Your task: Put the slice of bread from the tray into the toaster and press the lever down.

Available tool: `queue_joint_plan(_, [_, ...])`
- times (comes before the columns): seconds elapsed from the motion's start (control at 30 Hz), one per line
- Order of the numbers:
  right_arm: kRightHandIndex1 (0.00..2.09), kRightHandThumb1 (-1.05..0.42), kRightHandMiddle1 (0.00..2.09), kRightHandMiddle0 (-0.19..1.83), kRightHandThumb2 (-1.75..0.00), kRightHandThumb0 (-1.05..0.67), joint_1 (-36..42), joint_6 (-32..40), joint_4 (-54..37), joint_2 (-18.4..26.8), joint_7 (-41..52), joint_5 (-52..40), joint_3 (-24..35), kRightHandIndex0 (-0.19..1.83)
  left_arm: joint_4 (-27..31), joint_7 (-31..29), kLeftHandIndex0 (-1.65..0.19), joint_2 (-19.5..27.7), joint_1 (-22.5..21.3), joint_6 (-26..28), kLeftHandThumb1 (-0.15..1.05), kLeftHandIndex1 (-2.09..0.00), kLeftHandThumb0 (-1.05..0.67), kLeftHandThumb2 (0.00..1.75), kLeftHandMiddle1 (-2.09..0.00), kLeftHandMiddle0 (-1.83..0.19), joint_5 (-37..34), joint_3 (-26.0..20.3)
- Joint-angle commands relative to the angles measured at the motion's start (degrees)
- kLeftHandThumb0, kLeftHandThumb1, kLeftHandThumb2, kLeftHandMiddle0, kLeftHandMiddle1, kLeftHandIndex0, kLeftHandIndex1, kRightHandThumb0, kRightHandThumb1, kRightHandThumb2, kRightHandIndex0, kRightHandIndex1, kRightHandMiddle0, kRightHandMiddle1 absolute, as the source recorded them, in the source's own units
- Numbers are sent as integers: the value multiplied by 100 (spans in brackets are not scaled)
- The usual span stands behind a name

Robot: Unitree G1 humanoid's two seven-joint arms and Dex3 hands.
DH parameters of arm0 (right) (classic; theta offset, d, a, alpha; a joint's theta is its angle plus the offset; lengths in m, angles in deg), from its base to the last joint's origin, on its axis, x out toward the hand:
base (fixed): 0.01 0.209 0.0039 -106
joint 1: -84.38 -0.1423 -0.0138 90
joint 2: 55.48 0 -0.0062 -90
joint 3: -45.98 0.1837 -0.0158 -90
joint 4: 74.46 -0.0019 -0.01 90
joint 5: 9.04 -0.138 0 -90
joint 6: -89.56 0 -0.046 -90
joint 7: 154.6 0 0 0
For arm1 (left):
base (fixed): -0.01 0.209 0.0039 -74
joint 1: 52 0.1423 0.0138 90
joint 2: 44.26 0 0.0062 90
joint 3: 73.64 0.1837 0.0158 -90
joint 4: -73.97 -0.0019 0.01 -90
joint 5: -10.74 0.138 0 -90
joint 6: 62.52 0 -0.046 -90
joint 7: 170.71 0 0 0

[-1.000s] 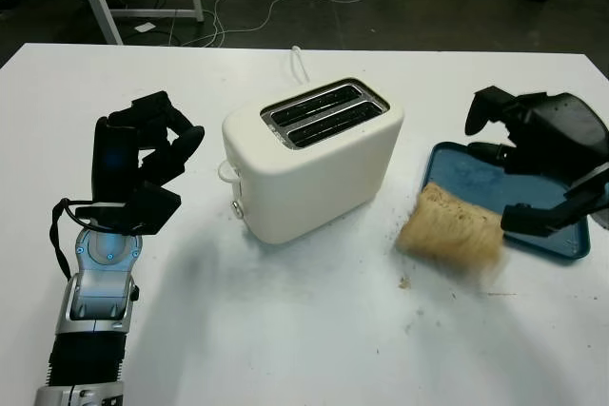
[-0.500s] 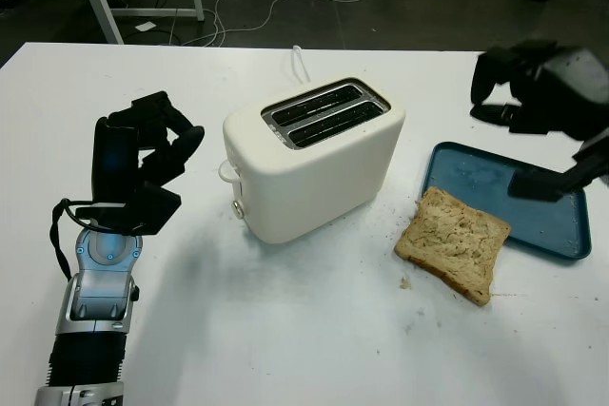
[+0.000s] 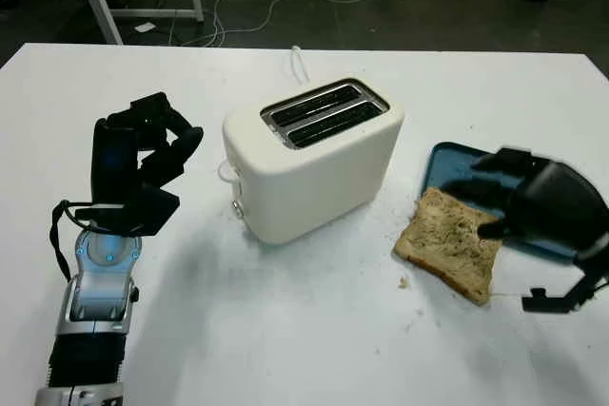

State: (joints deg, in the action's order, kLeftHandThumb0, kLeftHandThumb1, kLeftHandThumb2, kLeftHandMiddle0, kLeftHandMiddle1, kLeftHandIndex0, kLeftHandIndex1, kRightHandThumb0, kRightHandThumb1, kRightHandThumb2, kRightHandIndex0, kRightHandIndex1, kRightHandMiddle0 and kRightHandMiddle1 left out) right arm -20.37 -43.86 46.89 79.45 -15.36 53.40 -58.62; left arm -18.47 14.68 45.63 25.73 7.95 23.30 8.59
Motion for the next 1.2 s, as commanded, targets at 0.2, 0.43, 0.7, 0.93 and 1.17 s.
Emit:
queue_joint_plan(0.2, [3, -77, 0, 45, -1, -86, -439, -98, 517, 479, -872, 463, -383, 47, -63, -42, -107, 38, -6, -37, 92, -148, -81, 37, -160, -129, -26, 19])
queue_joint_plan(0.43, [0, -76, 0, 39, 0, -87, -794, -71, 678, 844, -910, 537, -563, 43, -41, -40, -107, 52, -3, -13, 92, -149, -81, 37, -160, -129, 8, 18])
queue_joint_plan(0.7, [0, -75, 0, 36, 0, -87, -1001, -33, 754, 854, -1017, 687, -807, 40, -68, -17, -108, 52, -26, -52, 92, -149, -81, 37, -160, -130, 31, 29])
queue_joint_plan(0.93, [0, -74, 1, 37, 0, -84, -1022, -135, 892, 781, -1000, 698, -1162, 39, -47, -11, -107, 47, -14, -47, 92, -148, -80, 37, -159, -129, 12, 9])
queue_joint_plan(1.17, [1, -71, 1, 40, 0, -80, -968, -126, 1073, 695, -1370, 783, -1471, 39, -54, -3, -108, 58, -22, -58, 92, -149, -81, 37, -160, -130, 25, 3])
